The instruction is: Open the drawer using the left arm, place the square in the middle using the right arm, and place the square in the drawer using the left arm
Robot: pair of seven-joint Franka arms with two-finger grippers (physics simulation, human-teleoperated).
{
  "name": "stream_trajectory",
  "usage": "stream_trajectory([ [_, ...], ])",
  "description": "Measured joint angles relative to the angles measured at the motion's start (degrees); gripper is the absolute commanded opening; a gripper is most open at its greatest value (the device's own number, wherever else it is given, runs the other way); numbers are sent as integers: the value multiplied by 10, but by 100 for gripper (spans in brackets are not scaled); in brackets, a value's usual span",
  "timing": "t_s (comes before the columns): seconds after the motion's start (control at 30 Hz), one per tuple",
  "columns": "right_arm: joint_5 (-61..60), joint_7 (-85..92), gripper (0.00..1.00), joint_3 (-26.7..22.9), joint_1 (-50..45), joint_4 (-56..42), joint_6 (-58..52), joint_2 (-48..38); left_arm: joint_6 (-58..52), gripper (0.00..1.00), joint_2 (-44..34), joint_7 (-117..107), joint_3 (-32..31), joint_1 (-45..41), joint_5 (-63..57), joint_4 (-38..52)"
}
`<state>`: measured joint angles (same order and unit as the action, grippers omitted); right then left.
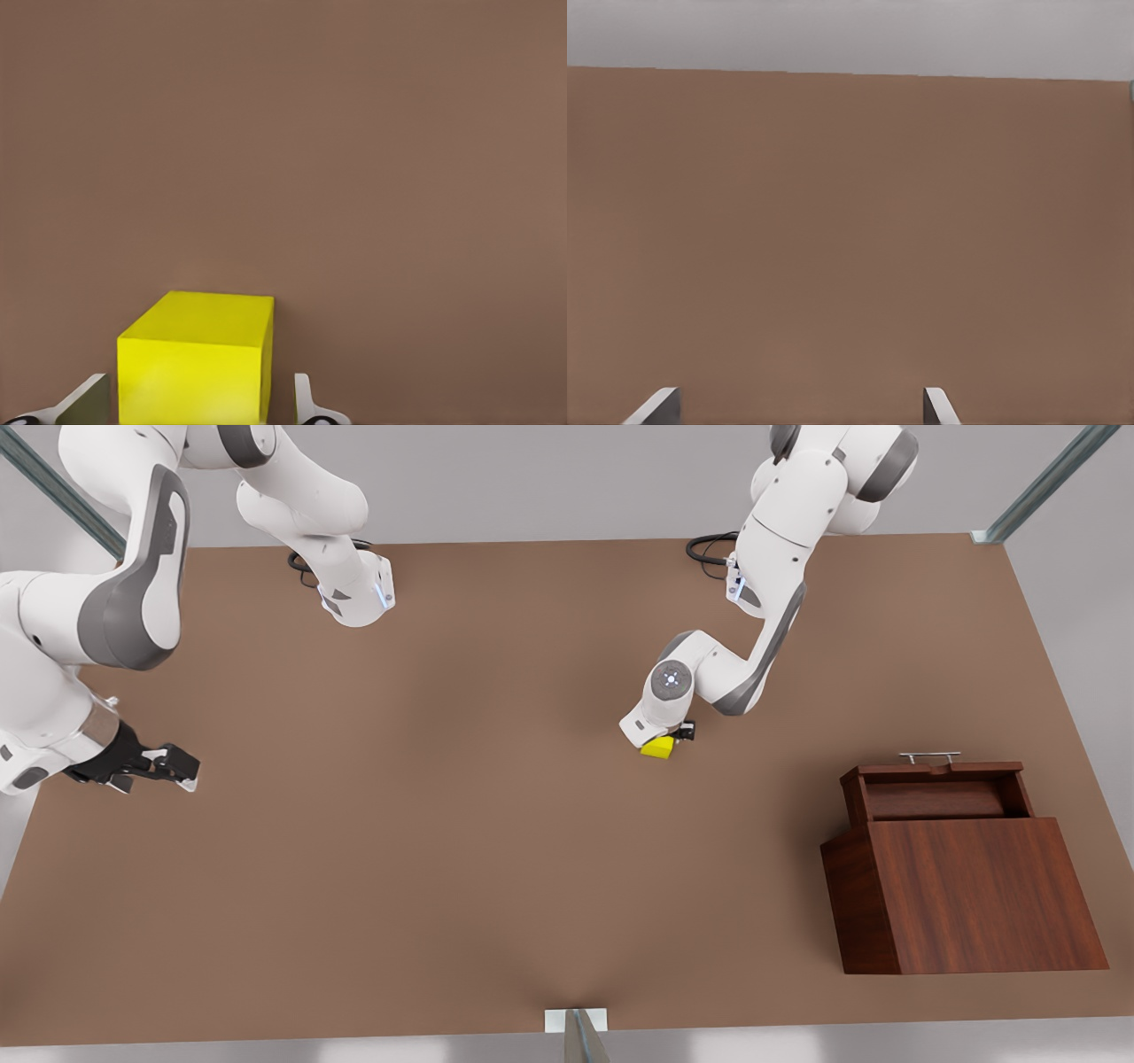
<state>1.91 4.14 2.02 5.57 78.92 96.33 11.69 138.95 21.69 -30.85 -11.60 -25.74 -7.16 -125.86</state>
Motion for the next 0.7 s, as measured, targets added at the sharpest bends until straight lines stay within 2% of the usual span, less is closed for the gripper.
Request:
stream_trajectory([
  [0.23, -1, 0, 100, 1, -1, 0, 0, 0, 59, 100, 18, 0, 3, 0, -1, -16],
  [0.4, -1, 0, 100, 0, -1, -1, 0, 0, 61, 99, 24, 0, 3, -1, -1, -17],
  [0.43, -1, 1, 100, 0, -1, -1, 0, 0, 61, 86, 24, 0, 3, -1, -2, -17],
  [0.47, -1, 0, 100, 0, -1, -1, 0, 0, 61, 78, 25, 0, 3, -1, -2, -17],
  [0.6, -1, 0, 100, 0, 0, -1, 0, 0, 69, 70, 30, 0, 3, -1, -3, -17],
  [0.7, -1, 0, 100, 0, 0, -1, 0, 0, 73, 70, 33, 0, 3, -1, -3, -17],
])
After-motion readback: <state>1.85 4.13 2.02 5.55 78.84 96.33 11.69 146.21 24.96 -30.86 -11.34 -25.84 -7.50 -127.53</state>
